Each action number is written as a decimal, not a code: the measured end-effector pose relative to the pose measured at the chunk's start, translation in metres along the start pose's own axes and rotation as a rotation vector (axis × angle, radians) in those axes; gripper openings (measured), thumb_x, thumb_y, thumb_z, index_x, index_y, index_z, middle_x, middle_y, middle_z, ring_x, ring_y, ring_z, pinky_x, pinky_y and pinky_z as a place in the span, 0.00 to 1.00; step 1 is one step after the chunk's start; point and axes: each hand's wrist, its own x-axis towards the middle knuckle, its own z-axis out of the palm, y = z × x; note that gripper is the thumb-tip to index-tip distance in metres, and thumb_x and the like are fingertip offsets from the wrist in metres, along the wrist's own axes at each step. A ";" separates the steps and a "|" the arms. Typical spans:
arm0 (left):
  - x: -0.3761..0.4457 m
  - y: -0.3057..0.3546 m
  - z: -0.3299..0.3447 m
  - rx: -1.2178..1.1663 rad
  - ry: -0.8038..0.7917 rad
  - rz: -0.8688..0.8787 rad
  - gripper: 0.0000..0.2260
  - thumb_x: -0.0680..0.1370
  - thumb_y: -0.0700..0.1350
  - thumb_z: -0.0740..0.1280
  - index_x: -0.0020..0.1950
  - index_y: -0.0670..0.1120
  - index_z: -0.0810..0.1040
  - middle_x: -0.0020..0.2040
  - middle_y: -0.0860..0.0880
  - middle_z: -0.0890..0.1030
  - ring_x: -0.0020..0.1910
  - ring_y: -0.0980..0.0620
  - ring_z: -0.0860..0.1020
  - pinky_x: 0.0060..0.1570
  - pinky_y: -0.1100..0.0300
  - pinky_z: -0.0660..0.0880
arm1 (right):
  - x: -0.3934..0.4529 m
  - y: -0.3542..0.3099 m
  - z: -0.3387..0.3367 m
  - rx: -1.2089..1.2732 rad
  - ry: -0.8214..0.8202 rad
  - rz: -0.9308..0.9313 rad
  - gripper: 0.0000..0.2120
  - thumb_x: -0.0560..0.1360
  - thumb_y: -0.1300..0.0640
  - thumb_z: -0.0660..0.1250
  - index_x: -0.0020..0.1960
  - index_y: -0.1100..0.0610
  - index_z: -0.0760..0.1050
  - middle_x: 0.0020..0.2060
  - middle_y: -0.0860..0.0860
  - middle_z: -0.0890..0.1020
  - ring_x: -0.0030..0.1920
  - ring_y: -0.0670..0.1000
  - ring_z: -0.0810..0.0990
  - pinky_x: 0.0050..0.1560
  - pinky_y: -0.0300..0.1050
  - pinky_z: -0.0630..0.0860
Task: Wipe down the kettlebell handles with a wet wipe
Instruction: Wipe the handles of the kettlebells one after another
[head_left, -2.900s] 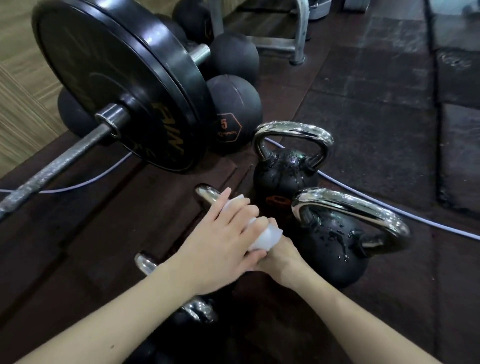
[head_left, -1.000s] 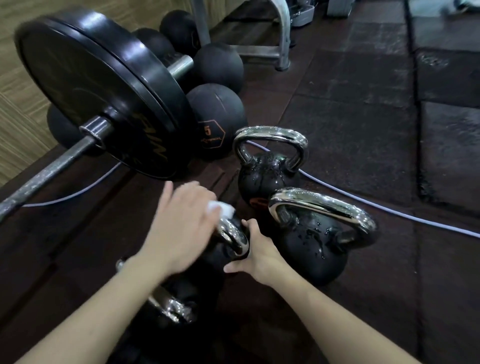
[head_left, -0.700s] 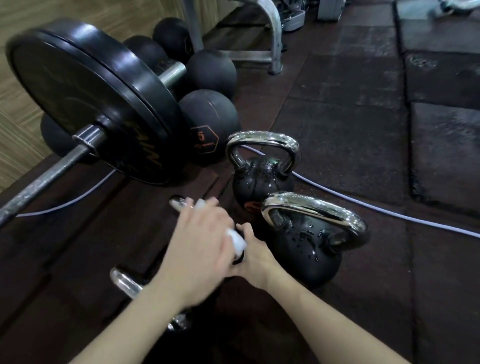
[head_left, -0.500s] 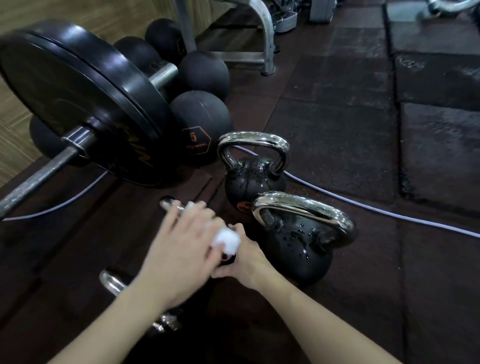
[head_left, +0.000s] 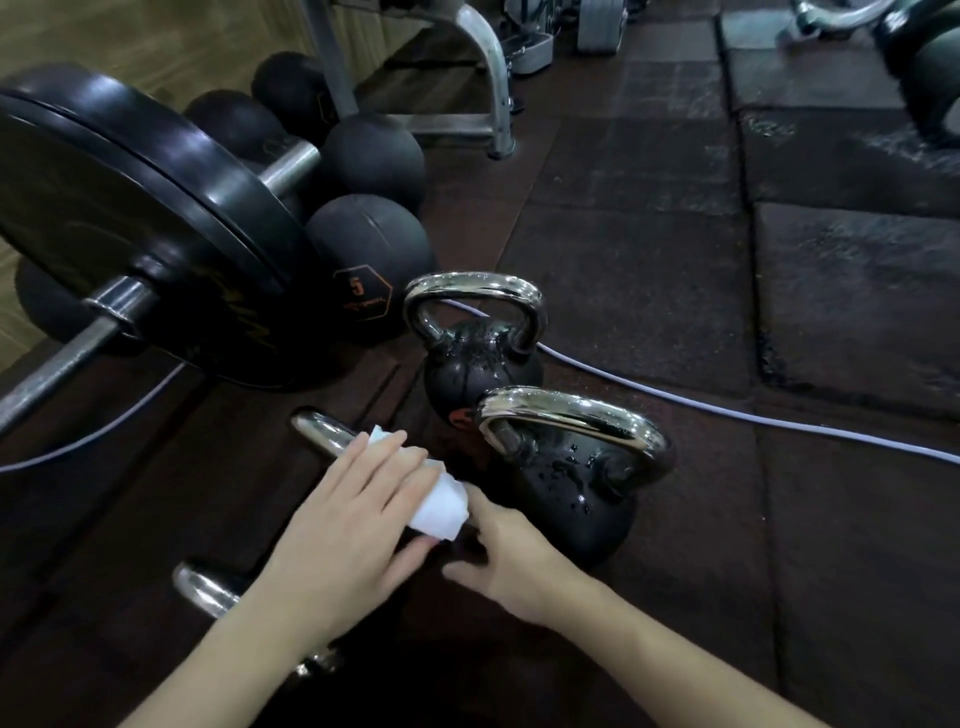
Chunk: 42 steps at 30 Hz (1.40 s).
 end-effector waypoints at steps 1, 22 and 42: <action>0.002 -0.006 0.002 0.002 0.016 0.014 0.23 0.80 0.54 0.62 0.71 0.45 0.78 0.68 0.48 0.79 0.72 0.43 0.74 0.79 0.45 0.58 | -0.017 0.005 -0.008 -0.020 0.001 0.007 0.35 0.74 0.51 0.74 0.76 0.41 0.62 0.66 0.43 0.78 0.65 0.40 0.77 0.67 0.40 0.74; 0.139 0.133 -0.018 -0.101 0.284 0.300 0.17 0.86 0.51 0.57 0.61 0.43 0.82 0.60 0.44 0.83 0.61 0.42 0.79 0.66 0.45 0.72 | -0.048 0.078 -0.118 0.030 0.086 0.229 0.31 0.71 0.55 0.80 0.70 0.49 0.72 0.52 0.31 0.73 0.66 0.41 0.74 0.46 0.16 0.67; 0.123 0.085 0.006 -0.979 0.388 -0.624 0.14 0.86 0.52 0.52 0.52 0.53 0.76 0.50 0.54 0.78 0.51 0.53 0.75 0.56 0.54 0.69 | -0.044 0.088 -0.119 0.202 0.174 0.149 0.55 0.54 0.47 0.89 0.75 0.40 0.63 0.68 0.36 0.73 0.70 0.37 0.71 0.72 0.43 0.69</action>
